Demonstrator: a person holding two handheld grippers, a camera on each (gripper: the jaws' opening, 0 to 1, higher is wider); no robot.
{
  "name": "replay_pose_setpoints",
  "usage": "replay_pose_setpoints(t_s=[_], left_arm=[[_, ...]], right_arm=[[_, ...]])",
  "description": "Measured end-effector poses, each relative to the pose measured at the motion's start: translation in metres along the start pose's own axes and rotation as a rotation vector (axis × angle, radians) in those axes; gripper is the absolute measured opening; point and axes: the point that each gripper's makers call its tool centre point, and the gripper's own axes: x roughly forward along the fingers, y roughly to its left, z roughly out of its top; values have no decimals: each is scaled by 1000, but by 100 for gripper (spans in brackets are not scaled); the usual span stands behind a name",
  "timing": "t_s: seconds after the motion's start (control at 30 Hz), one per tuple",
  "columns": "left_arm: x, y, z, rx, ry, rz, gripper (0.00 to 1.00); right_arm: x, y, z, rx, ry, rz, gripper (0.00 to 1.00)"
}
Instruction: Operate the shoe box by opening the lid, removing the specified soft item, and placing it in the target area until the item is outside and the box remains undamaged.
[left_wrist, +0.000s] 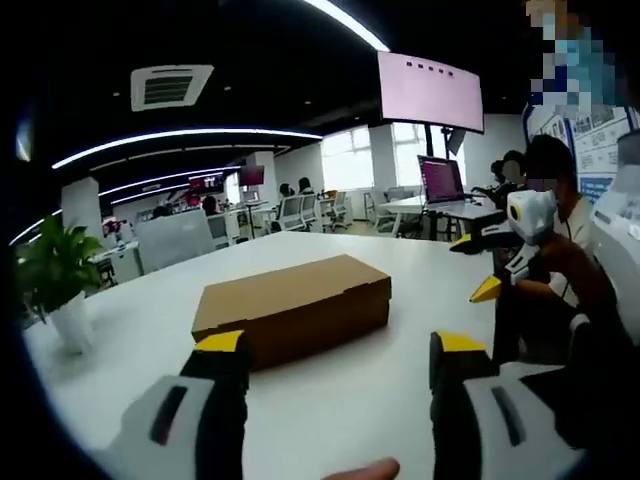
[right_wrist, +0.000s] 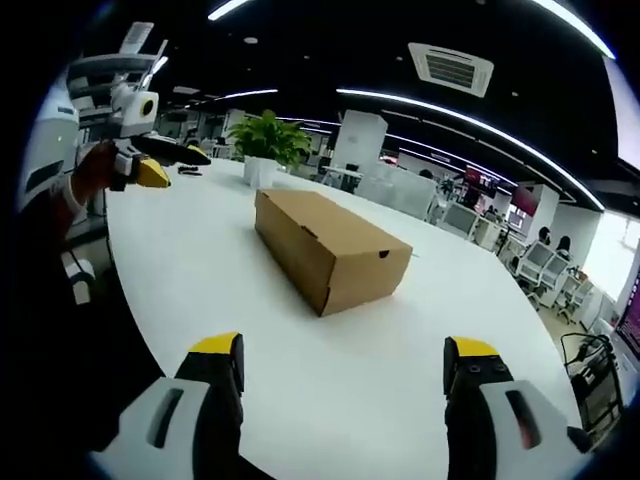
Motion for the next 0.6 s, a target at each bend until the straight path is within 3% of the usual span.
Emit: replay_pose_setpoints(t_s=[0.1,0.2,0.23,0.3,0.37,0.4,0.47,0.53,0.6], left_arm=[[11,3,2,-2,-7,-8,64],[21,13,3,80,-29,34,58],[23,17,6,82,-49,61,56],[27,15,16,72,-123,48,53],[26,19,28,10,-198,50,51],[22,29,36,21,-248,97,47],[17,33,35,44,-236,120,40],[14,30,19,23,-120,104,54],[10,30,23,7,-145,108,65]], right_arm=[[4,-2,-2,9,4,6,84],[8,-5,-1,-40,-1,-4,83],[10,-5,-1,-54,0,-2,83],[11,-4,-1,-62,1,8,82],[13,-3,4,-86,-20,26,82],[14,-3,6,-95,-28,28,81],[15,-4,9,-103,-35,28,80],[16,-7,9,-73,-22,25,80],[13,-5,4,-7,22,42,82]])
